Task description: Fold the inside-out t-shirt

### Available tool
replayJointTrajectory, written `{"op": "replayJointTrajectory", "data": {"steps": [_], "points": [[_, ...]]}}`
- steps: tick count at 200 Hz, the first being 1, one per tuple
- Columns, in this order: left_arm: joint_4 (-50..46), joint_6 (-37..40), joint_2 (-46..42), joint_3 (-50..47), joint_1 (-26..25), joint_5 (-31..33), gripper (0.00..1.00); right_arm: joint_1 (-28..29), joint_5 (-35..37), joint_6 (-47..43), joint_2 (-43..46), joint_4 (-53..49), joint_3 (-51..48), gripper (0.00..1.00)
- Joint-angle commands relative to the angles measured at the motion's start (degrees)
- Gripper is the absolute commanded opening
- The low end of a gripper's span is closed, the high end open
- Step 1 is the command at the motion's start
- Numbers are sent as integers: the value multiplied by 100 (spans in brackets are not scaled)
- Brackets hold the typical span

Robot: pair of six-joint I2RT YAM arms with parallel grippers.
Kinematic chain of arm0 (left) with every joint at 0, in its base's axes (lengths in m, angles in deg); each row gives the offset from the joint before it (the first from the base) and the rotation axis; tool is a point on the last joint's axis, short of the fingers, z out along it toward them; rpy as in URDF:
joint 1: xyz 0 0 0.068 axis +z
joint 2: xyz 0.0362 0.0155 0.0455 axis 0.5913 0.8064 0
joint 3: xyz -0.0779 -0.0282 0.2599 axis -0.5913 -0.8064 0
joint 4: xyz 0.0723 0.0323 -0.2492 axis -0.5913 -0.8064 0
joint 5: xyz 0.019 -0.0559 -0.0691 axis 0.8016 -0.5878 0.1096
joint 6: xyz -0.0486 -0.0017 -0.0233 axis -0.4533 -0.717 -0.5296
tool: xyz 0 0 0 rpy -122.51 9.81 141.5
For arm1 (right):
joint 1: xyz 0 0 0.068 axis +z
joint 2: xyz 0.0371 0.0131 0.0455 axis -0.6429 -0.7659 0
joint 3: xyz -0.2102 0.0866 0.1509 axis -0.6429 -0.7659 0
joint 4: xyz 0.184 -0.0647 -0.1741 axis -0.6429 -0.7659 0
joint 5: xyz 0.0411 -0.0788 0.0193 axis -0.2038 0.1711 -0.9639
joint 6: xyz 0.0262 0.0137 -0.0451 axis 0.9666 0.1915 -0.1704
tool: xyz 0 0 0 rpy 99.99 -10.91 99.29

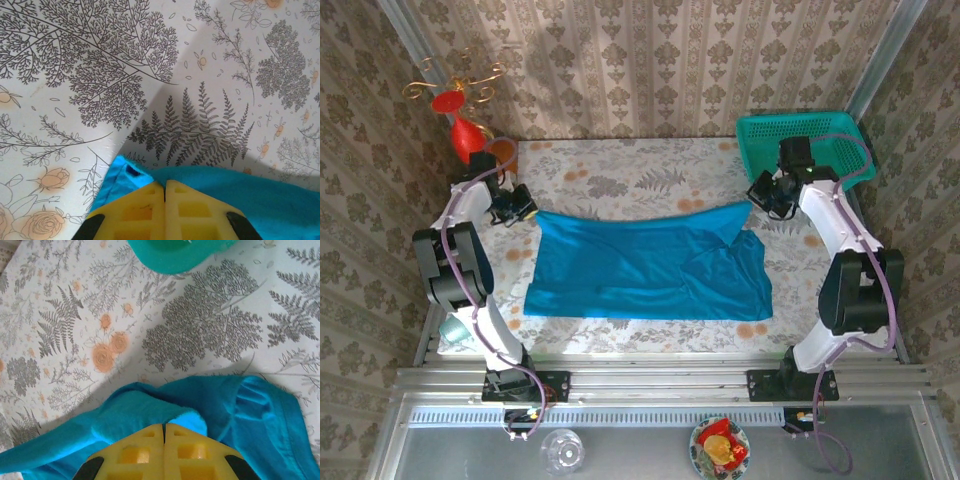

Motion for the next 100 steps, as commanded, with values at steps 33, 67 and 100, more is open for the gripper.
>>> {"op": "replayJointTrajectory", "data": {"steps": [33,67,100], "points": [[-505,298,-495,-99,150,283,0,-48,-359,-386,932,-1000,-216,0],[-539,311,-927,-612,155,299,0,-39,-416,-526,1414,-1413,-741,0],[-573,327,-1266,-1215,155,372,0,-39,-371,-552,1997,-1490,-1568,0]]}}
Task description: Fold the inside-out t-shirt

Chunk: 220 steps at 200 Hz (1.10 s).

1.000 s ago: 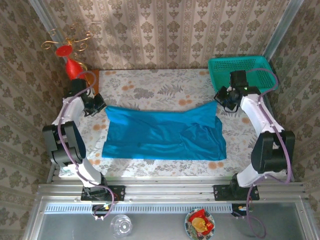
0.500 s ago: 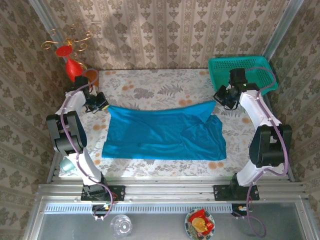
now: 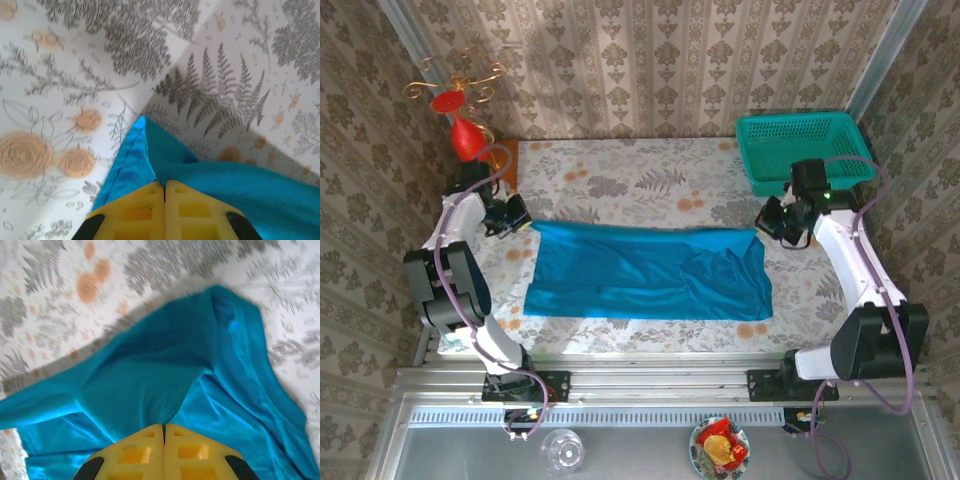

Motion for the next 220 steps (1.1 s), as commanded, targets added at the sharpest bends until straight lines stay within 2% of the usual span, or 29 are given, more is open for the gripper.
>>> {"op": "replayJointTrajectory", "data": {"steps": [1,38,82,184,205,220], "points": [[-231,155,-259,-401,41,146,0,-24,-67,-162,364,-428,-475,0],[-70,78,-534,-1197,50,284,0,-25,192,-178,547,-233,-1271,0],[261,-172,-732,-1897,51,568,2,-33,378,-181,374,125,-1700,0],[16,-214,-1307,-2019,51,629,2,-33,206,-76,1101,-351,-1683,0],[93,-203,-1235,-2212,55,669,6,-33,318,-17,996,-238,-1914,0],[187,-221,-1148,-2307,50,666,14,-24,668,46,905,-188,-1979,0]]}}
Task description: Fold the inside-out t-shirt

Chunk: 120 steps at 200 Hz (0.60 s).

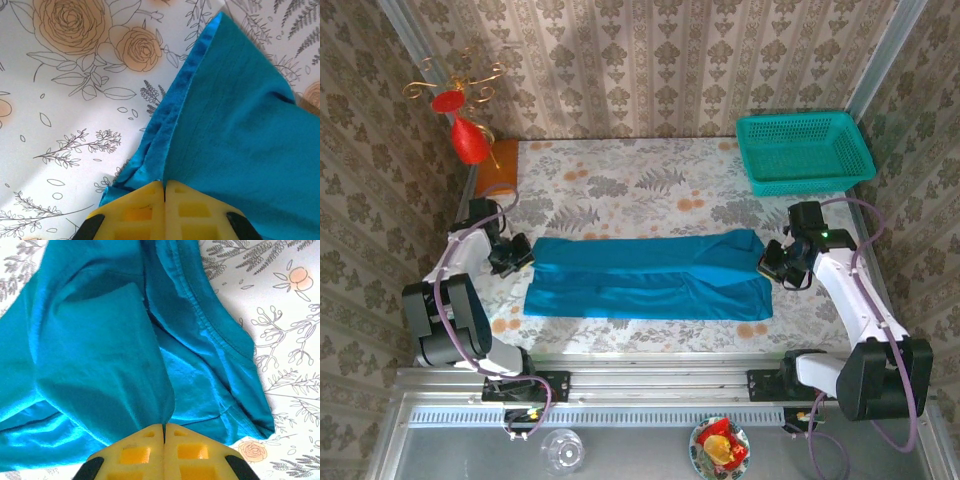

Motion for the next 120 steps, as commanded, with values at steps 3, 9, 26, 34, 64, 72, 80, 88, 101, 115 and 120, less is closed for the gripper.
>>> {"op": "replayJointTrajectory", "data": {"steps": [3,9,26,34,64,72,80,88,101,115,120], "points": [[-43,-84,134,-215,50,108,16,-28,542,122,-128,-109,-182,0],[-30,-95,142,-217,52,69,21,-16,736,122,-138,-172,-144,4],[-90,-88,32,-173,28,87,29,73,1247,81,-66,-437,41,27],[-137,-73,-78,-133,17,138,30,156,1444,54,20,-568,135,30],[-309,-29,-405,46,-36,200,33,893,1825,-2,292,-743,382,31],[-334,-34,-448,87,-92,174,33,1226,1766,-46,288,-620,396,30],[-347,-35,-470,114,-146,153,32,1575,1550,-112,243,-400,350,30],[-364,-47,-474,140,-230,143,32,1897,1287,-131,166,-117,264,29],[-343,-84,-461,143,-360,116,30,2408,1055,-125,-74,315,122,27],[-295,-144,-423,109,-493,107,30,2877,1073,-276,-516,568,134,28],[-266,-164,-409,92,-531,99,29,3015,1139,-332,-713,610,171,28]]}}
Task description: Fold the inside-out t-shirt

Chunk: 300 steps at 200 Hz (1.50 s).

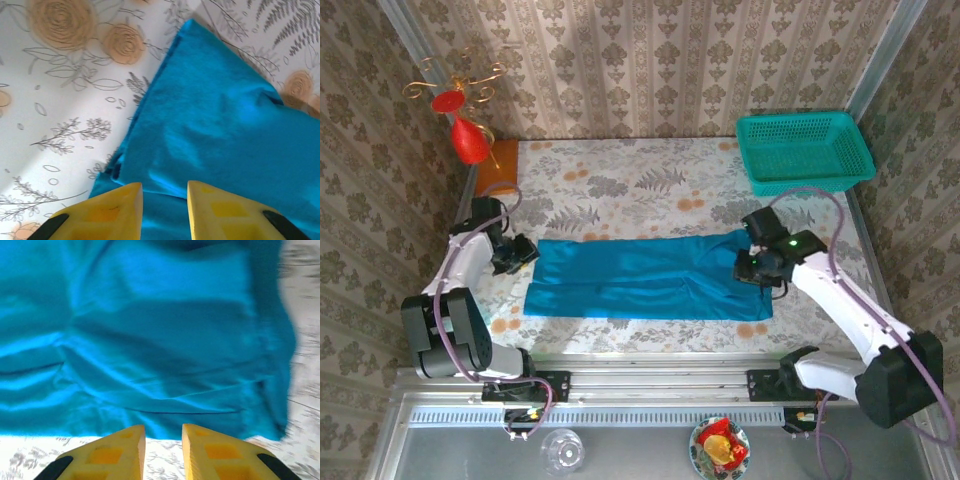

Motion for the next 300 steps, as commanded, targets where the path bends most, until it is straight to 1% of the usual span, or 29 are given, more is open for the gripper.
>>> {"op": "replayJointTrajectory", "data": {"steps": [1,22,52,69,75,97,106,155,183,211,214,223,227,235,253,264,282,300], "points": [[-112,-83,4,48,-190,-35,29,599,-87,-272,-668,536,-54,29],[20,-166,57,-59,-350,-79,28,912,235,-431,-1460,655,165,31],[138,-209,164,-115,-469,-61,27,936,808,-450,-2161,612,411,43],[147,-191,240,-49,-470,-29,27,920,1199,-441,-2427,483,509,43],[155,-179,262,-16,-470,-3,26,908,1263,-456,-2509,439,559,40],[129,-81,460,232,-460,152,25,885,1274,-450,-2663,239,712,12],[121,-42,587,375,-453,212,25,885,1194,-447,-2629,198,735,0],[87,135,1585,1323,-457,209,24,866,586,-262,-1951,-214,805,0],[91,184,2118,1624,-473,175,20,612,-640,-332,-1800,87,609,0],[65,230,2413,1729,-477,158,18,222,-1275,-415,-1752,240,613,0],[67,232,2423,1730,-475,151,18,158,-1404,-434,-1750,262,606,3],[62,246,2442,1730,-473,158,18,-27,-1812,-515,-1776,290,605,21],[66,258,2451,1730,-475,167,18,-110,-1930,-571,-1803,242,623,28],[50,272,2466,1731,-475,167,18,-261,-1920,-673,-1833,116,692,34],[1,319,2501,1722,-478,201,18,-705,-1523,-796,-1813,-4,766,39],[-18,344,2526,1713,-475,227,18,-1033,-1241,-865,-1837,18,810,40],[-34,365,2574,1704,-479,278,16,-1460,-432,-952,-2015,79,920,40],[-27,379,2631,1674,-456,372,14,-1862,-329,-1068,-2323,346,967,40]]}}
